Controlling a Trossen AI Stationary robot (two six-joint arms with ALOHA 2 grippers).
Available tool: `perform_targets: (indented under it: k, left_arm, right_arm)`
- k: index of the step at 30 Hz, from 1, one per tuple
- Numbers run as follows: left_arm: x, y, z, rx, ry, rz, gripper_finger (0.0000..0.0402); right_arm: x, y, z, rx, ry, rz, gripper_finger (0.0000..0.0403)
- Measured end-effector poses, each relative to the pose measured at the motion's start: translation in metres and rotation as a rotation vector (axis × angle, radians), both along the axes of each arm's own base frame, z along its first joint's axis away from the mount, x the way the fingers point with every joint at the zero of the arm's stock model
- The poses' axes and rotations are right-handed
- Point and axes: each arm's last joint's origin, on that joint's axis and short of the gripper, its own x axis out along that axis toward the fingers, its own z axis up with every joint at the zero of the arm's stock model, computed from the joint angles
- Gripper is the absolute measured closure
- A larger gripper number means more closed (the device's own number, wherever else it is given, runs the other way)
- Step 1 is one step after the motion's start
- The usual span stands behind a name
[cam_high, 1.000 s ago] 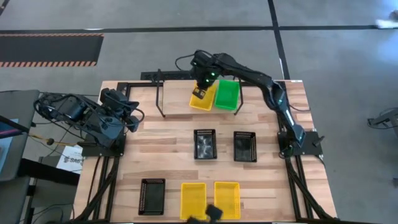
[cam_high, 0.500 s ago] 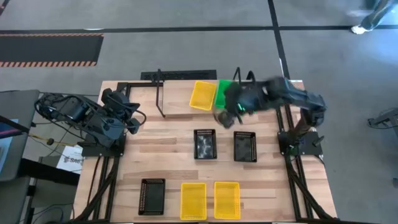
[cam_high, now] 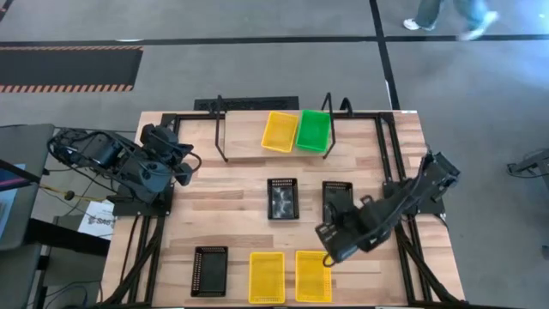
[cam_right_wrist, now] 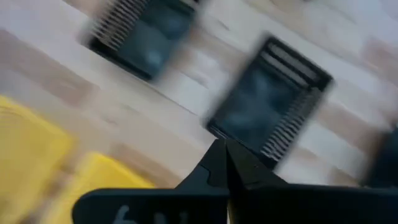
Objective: Stack baskets on shelf by color
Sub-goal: Stack the right yellow bin on the yellow bin on the shelf
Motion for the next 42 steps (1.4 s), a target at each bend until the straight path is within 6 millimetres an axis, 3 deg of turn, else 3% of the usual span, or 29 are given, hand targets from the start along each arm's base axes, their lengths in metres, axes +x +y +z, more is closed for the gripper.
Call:
perform_targets:
  k: [6, 10, 13, 19, 23, 32, 42]
  left_arm:
    - [0.000, -0.002, -0.002, -0.093, 0.015, -0.019, 0.0401]
    - [0.005, -0.005, -0.004, -0.108, 0.029, -0.017, 0.0401]
    - [0.009, -0.006, -0.006, -0.104, 0.042, -0.014, 0.0401]
    - [0.019, -0.011, -0.011, -0.095, 0.101, -0.045, 0.0401]
    - [0.023, -0.013, -0.013, -0.083, 0.122, -0.055, 0.0401]
    - [0.024, -0.013, -0.013, -0.053, 0.150, -0.090, 0.0401]
    - [0.024, -0.013, -0.013, -0.044, 0.158, -0.100, 0.0401]
  right_arm:
    - [-0.011, 0.000, -0.044, 0.052, 0.194, -0.066, 0.0382]
    - [-0.008, -0.005, -0.048, 0.164, 0.270, -0.081, 0.0383]
    - [0.000, -0.003, -0.049, 0.249, 0.222, -0.085, 0.0384]
    - [0.029, 0.022, -0.048, 0.450, -0.077, -0.010, 0.0374]
    - [0.037, 0.043, -0.058, 0.525, -0.144, -0.027, 0.0354]
    - [0.034, 0.079, -0.101, 0.663, 0.067, -0.245, 0.0283]
    - [0.042, 0.088, -0.142, 0.628, 0.174, -0.315, 0.0229]
